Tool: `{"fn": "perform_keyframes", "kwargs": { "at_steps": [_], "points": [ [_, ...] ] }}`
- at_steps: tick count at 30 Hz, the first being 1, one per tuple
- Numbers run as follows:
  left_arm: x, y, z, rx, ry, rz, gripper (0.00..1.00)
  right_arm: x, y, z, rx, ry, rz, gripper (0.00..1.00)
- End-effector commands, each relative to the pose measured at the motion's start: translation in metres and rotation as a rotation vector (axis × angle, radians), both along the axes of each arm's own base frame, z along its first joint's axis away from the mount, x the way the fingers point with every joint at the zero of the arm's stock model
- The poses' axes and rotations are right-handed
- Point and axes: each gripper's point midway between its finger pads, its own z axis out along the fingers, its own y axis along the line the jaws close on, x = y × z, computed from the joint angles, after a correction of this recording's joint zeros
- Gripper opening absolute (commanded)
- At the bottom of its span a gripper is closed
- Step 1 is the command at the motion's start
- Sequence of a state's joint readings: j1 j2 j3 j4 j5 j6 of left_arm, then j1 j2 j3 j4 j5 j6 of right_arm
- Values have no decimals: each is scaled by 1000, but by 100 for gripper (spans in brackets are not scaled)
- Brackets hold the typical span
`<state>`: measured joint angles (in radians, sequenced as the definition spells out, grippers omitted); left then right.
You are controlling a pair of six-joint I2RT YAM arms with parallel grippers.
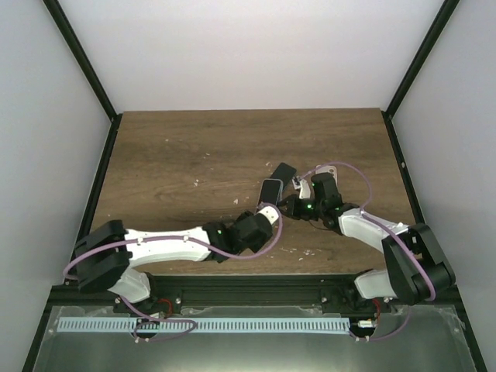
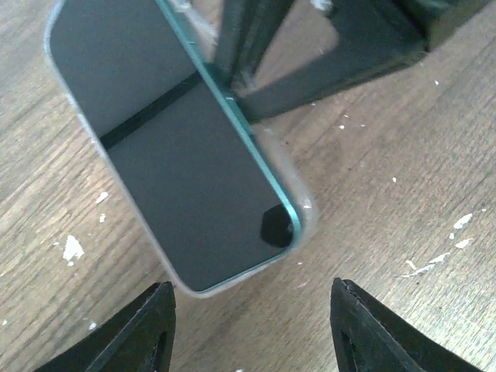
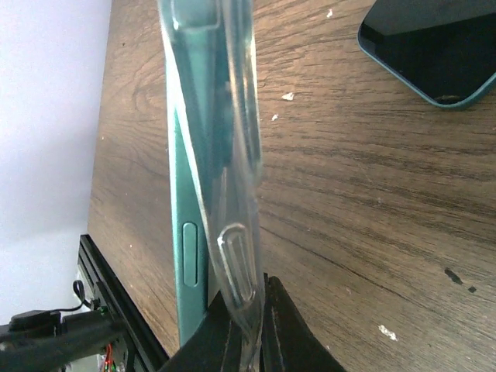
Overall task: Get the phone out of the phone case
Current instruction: Remove the phone case from the phone.
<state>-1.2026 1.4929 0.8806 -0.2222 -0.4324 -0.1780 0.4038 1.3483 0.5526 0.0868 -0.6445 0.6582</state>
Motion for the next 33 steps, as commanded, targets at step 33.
{"fn": "perform_keyframes", "kwargs": {
  "at_steps": [33],
  "points": [
    [59,43,-24,429,-384,343,56,-7,18,12,116,21,93,1]
  ]
}}
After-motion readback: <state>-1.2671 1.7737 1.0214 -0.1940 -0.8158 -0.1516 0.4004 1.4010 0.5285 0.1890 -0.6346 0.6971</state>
